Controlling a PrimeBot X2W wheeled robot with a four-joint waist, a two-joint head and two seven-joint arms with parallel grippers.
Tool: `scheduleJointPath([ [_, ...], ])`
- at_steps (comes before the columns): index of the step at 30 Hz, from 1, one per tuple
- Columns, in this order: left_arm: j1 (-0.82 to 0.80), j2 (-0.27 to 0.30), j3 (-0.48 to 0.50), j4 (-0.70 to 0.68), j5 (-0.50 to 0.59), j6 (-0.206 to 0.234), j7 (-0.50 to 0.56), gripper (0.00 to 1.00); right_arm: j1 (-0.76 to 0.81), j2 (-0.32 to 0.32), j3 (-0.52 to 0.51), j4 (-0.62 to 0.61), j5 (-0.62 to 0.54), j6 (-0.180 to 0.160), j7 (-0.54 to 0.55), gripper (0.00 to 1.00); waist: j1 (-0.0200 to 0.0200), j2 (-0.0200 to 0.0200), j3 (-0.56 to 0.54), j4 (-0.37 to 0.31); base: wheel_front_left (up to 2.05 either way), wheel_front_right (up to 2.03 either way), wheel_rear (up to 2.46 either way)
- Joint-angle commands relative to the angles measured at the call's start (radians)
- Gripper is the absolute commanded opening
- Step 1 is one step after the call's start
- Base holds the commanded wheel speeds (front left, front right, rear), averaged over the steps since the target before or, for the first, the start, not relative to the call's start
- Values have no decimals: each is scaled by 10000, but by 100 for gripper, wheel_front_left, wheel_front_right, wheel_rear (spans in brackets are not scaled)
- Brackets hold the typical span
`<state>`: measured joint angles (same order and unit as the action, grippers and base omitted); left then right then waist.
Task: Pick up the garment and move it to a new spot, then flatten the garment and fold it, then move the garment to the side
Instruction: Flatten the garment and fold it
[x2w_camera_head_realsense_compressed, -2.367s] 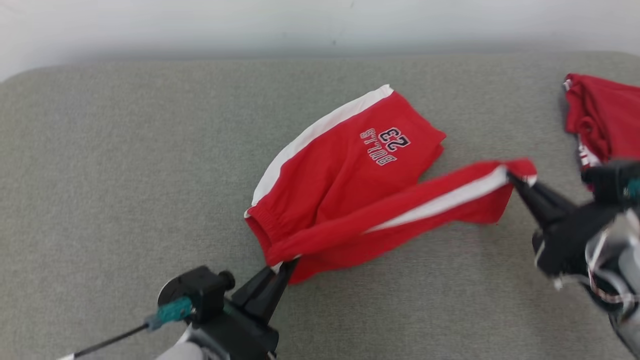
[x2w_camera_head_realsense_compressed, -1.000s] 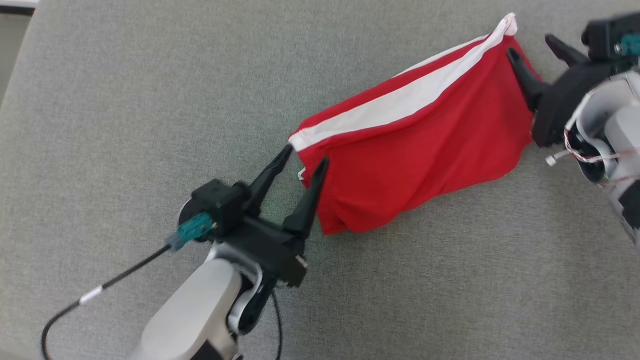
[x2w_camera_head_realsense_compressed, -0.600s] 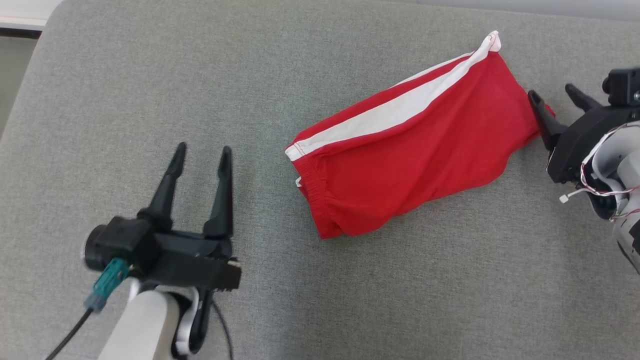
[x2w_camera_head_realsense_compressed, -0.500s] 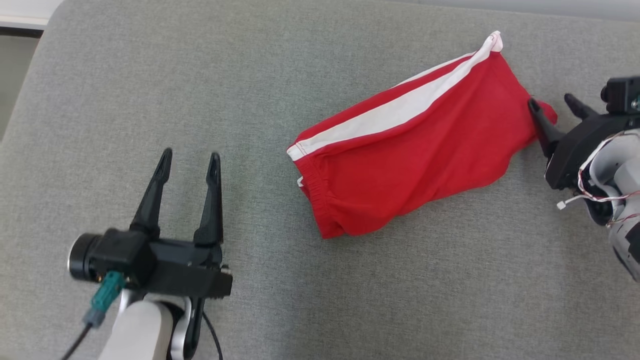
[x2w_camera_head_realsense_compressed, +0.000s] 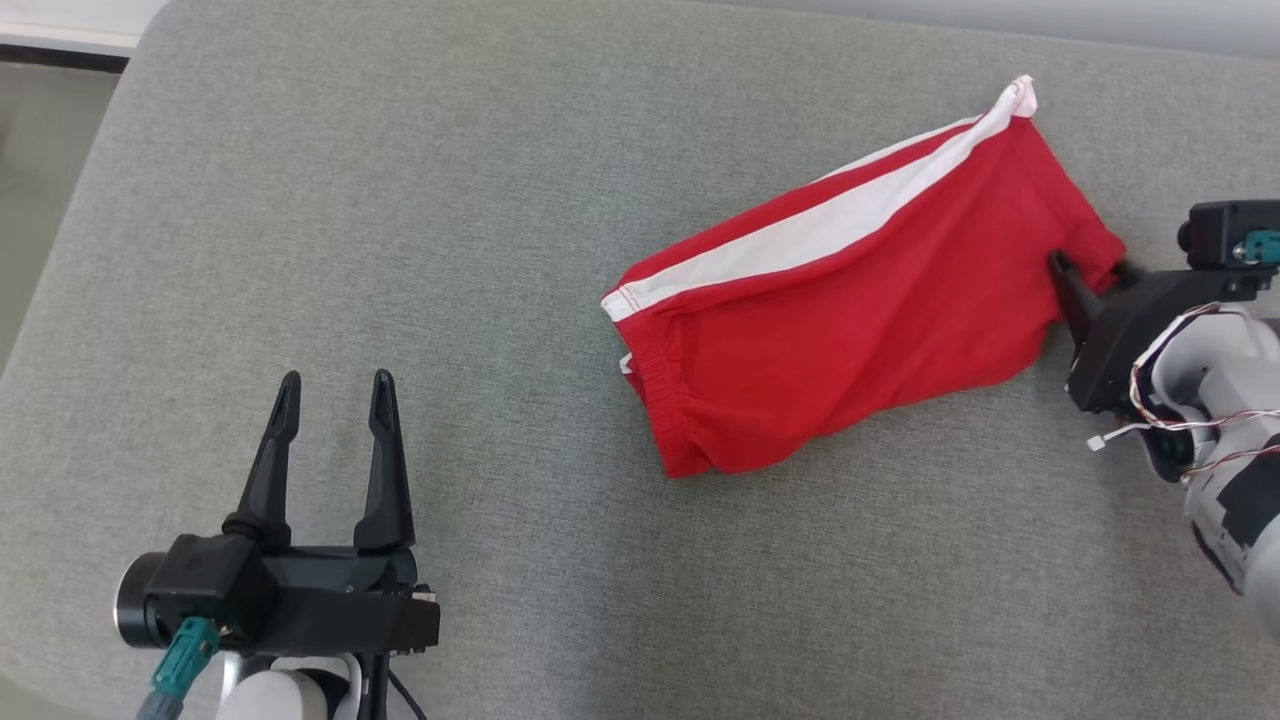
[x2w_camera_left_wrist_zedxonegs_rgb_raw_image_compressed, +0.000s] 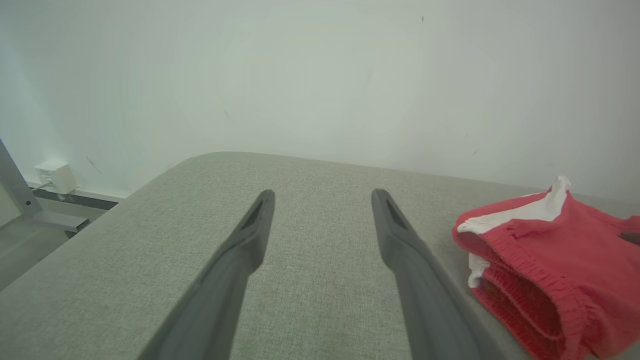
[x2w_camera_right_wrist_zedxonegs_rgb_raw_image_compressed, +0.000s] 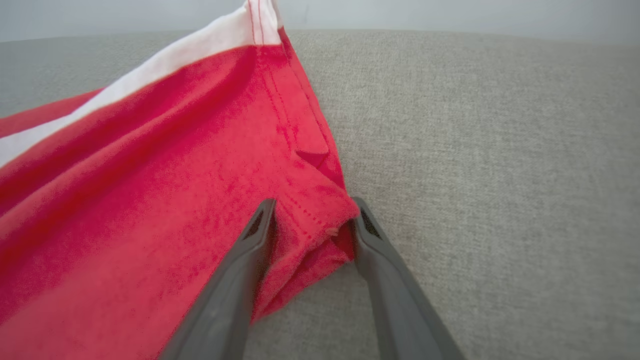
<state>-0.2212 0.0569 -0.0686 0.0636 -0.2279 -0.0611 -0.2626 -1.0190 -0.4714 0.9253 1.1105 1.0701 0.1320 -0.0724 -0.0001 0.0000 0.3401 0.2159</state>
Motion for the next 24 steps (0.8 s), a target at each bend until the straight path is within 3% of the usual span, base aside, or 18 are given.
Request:
scheduleJointPath([
  [1,139,-34,48,50,75,-44,-28,100,235,109,46,14,91,-32,49,0,1,0,-23,43,0,0,0],
  [11,280,-65,121,269,114,-170,-28,100,680,204,-178,-387,871,-32,-809,0,1,0,-547,-263,0,0,0],
  [24,1022,-60,579,384,413,-401,-28,100,2831,-660,-79,-2266,1460,-32,-1848,0,1,0,-1700,-1439,0,0,0],
])
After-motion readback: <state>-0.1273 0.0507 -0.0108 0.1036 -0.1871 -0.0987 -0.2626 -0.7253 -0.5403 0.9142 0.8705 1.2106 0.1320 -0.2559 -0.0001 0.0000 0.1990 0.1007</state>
